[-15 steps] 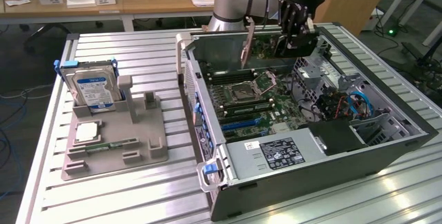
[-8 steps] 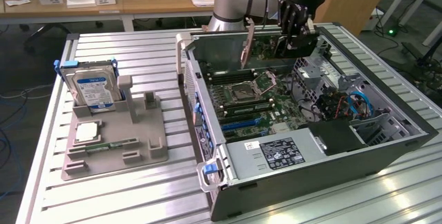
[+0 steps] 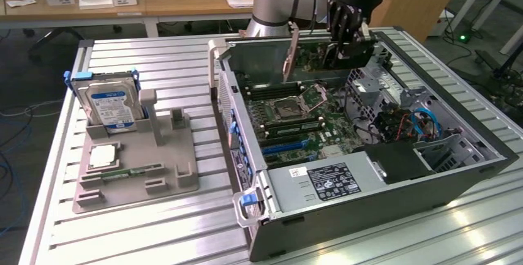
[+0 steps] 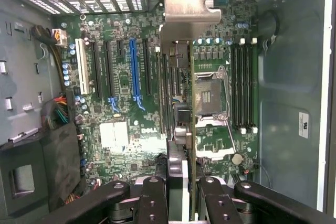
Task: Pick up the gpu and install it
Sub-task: 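Insert the gpu into the slot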
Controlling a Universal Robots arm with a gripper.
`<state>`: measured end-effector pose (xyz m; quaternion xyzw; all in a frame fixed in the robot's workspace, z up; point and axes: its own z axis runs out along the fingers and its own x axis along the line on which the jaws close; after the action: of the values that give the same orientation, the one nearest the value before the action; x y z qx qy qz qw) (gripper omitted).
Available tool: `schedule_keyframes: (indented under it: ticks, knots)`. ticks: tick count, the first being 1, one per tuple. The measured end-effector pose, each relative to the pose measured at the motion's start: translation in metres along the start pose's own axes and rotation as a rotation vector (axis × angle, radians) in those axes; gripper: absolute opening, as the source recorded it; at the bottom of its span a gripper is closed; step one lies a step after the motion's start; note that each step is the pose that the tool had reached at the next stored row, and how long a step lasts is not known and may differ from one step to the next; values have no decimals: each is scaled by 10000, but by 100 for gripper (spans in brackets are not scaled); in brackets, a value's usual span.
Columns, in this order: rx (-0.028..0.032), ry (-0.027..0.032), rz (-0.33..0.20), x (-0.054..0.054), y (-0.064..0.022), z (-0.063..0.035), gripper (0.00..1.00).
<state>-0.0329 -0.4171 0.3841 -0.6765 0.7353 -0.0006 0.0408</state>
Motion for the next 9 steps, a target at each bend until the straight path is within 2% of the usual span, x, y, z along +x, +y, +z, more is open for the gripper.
schedule_keyframes:
  ticks: [9]
  knots:
    - [1, -2, 1, 111, 9, -2, 28]
